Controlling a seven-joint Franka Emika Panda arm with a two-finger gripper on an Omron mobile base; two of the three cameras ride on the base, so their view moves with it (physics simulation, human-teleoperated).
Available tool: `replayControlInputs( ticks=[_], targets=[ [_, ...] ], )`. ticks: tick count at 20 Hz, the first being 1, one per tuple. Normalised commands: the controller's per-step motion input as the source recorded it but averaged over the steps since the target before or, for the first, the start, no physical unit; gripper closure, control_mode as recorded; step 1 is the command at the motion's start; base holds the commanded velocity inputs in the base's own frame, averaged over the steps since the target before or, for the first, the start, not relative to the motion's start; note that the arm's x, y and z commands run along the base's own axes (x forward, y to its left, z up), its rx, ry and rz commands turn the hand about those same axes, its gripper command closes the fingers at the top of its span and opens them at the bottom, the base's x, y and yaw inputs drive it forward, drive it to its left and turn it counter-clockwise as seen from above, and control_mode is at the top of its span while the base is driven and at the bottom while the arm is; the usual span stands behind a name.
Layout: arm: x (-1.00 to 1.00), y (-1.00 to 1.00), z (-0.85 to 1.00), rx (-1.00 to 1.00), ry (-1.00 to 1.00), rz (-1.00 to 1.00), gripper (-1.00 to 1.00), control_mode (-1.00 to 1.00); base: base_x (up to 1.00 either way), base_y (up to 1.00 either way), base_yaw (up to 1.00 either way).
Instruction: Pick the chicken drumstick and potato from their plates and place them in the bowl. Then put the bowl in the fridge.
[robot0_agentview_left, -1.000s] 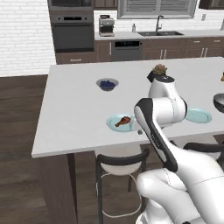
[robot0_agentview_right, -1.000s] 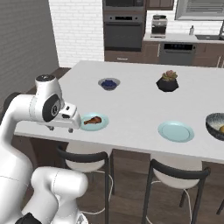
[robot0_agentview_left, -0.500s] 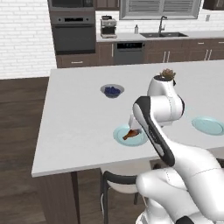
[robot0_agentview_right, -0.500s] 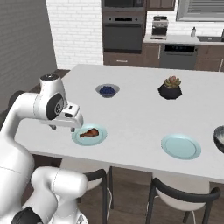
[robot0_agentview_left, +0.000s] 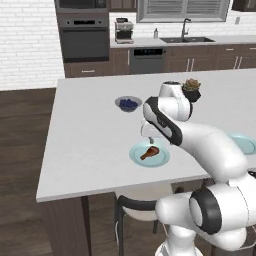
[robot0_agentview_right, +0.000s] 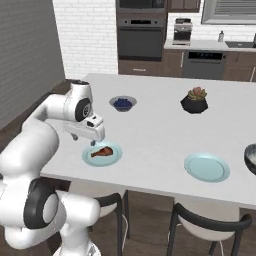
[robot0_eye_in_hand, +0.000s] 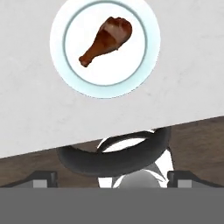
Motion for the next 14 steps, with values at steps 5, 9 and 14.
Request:
replayControlInputs(
  ticks=[5, 9, 14],
  targets=[
    [0.76, 0.0, -0.71, 0.0, 0.09, -0.67, -1.0, -1.0, 0.0, 0.0, 0.0],
    [0.66, 0.0, -0.6, 0.0, 0.01, -0.6, -1.0, -1.0, 0.0, 0.0, 0.0],
    [0.58, -0.23, -0.33, 0.0, 0.0, -0.21, -1.0, -1.0, 0.0, 0.0, 0.0]
  ],
)
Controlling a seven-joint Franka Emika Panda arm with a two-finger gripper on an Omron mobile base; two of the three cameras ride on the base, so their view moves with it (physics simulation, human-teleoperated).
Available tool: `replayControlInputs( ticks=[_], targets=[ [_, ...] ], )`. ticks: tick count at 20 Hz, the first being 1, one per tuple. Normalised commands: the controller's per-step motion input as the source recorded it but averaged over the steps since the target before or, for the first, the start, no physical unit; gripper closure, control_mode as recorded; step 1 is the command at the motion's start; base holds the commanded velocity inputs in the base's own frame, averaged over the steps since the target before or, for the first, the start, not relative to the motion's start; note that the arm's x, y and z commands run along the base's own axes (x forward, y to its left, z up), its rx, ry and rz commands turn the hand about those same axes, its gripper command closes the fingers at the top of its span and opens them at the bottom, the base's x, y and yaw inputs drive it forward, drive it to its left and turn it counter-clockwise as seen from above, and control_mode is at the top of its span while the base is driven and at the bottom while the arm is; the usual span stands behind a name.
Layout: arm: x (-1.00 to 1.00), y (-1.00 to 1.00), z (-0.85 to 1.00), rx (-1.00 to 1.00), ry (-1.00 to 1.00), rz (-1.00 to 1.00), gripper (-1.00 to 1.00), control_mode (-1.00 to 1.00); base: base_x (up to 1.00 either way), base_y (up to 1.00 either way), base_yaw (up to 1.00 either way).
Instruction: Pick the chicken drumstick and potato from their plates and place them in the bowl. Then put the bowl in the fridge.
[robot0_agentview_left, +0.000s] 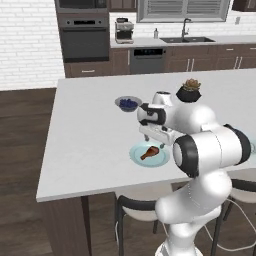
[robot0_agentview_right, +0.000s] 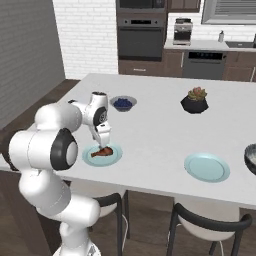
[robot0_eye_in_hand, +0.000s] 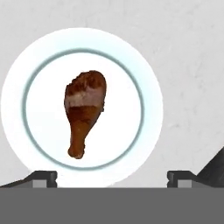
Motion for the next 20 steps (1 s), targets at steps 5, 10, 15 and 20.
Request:
replayControlInputs(
  ticks=[5, 10, 15, 20],
  targets=[
    [0.33, -0.12, -0.25, 0.0, 0.01, -0.01, -1.0, -1.0, 0.0, 0.0, 0.0],
    [0.47, -0.05, -0.23, 0.0, 0.01, 0.07, -1.0, -1.0, 0.0, 0.0, 0.0],
    [0.27, 0.0, -0.29, 0.0, 0.01, 0.04, -1.0, -1.0, 0.0, 0.0, 0.0],
    [-0.27, -0.05, -0.34, 0.05, 0.05, 0.0, -1.0, -1.0, 0.0, 0.0, 0.0]
  ],
)
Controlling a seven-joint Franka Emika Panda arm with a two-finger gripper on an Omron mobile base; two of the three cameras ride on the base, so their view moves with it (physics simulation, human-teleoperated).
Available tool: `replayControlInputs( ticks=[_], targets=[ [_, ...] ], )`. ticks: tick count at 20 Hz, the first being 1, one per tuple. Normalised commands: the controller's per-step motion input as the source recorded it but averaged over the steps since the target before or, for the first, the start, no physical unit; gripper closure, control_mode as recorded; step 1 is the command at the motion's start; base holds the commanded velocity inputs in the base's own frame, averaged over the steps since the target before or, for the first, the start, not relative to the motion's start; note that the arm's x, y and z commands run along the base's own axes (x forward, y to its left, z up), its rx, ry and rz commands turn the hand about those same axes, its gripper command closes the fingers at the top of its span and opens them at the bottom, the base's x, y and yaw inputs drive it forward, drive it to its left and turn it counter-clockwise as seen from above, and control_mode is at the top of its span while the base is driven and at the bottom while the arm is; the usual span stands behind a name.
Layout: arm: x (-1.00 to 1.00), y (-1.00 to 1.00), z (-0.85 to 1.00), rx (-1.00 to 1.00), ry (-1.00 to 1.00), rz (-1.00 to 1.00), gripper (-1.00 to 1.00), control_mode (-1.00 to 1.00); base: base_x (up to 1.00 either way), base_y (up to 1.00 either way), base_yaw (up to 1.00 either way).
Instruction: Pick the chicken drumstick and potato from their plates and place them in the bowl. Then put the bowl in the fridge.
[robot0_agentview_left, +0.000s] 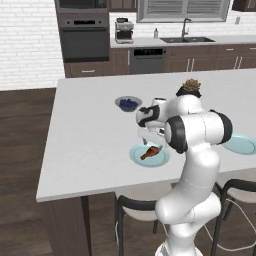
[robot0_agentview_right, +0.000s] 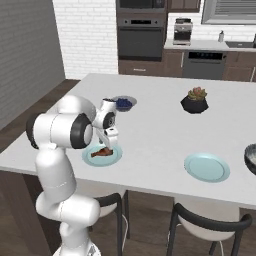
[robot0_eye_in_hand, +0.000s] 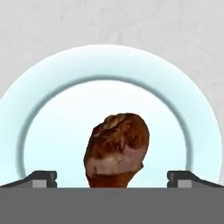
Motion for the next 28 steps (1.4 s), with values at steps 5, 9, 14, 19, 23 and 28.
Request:
replayControlInputs(
  ticks=[5, 9, 14, 19, 23, 28],
  targets=[
    [-0.02, -0.09, -0.47, 0.01, 0.0, 0.0, -1.0, -1.0, 0.0, 0.0, 0.0],
    [0.0, -0.04, -0.5, 0.01, 0.0, 0.0, -1.0, -1.0, 0.0, 0.0, 0.0],
    [0.0, 0.0, -0.5, 0.0, 0.0, 0.0, 1.0, -1.0, 0.0, 0.0, 0.0],
    [0.0, 0.0, -0.21, 0.0, 0.0, 0.0, 1.0, -1.0, 0.0, 0.0, 0.0],
    [-0.23, 0.0, -0.07, 0.04, 0.0, 0.0, 1.0, -1.0, 0.0, 0.0, 0.0],
    [-0.95, -0.13, 0.5, 0.01, -0.07, 0.0, 1.0, -1.0, 0.0, 0.0, 0.0]
  ],
)
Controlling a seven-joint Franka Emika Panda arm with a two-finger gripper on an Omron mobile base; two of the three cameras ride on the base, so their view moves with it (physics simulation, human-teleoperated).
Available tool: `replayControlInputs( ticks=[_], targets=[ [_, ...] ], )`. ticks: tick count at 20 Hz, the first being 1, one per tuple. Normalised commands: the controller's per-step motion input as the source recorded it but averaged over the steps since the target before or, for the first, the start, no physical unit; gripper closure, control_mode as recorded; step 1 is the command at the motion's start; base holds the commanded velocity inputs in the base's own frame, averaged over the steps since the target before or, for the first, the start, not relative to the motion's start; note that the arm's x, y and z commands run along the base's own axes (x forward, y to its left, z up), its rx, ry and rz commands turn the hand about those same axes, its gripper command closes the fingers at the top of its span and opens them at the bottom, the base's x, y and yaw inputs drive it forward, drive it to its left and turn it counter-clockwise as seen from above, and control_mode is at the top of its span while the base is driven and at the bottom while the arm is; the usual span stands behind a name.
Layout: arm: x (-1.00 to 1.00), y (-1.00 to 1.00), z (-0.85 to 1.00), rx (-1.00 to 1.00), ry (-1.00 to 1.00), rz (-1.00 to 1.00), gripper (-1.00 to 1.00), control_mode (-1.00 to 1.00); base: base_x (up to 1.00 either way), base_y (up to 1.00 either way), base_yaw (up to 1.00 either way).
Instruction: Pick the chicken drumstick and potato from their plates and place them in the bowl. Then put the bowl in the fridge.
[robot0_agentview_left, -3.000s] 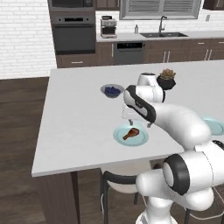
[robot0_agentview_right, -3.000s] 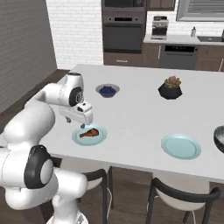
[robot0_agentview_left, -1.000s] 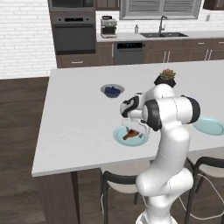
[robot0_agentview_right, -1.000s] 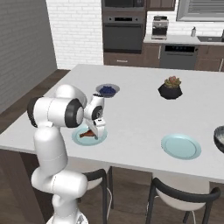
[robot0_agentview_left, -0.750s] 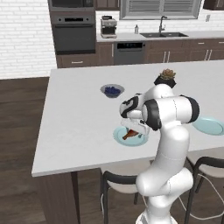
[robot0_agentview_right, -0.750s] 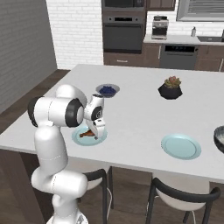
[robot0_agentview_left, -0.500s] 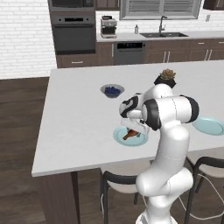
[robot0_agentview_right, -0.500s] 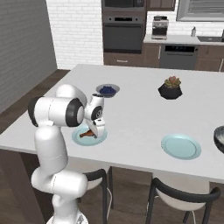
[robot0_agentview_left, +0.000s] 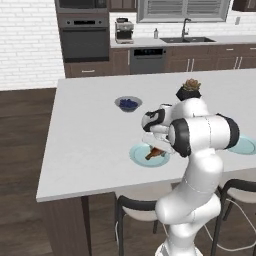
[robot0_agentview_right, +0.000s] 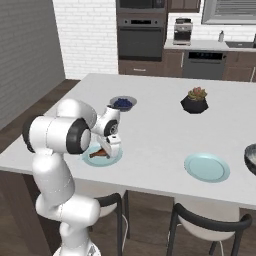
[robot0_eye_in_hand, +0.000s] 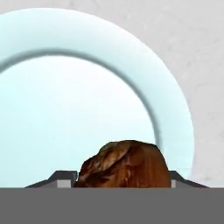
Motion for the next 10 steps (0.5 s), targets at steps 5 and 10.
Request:
replayControlInputs(
  ticks=[5, 10],
  targets=[
    [-1.0, -0.01, 1.0, -0.01, -0.11, 0.0, 1.0, -1.0, 0.0, 0.0, 0.0],
    [-1.0, 0.0, 0.88, -0.01, -0.06, 0.0, 1.0, -1.0, 0.0, 0.0, 0.0]
  ],
)
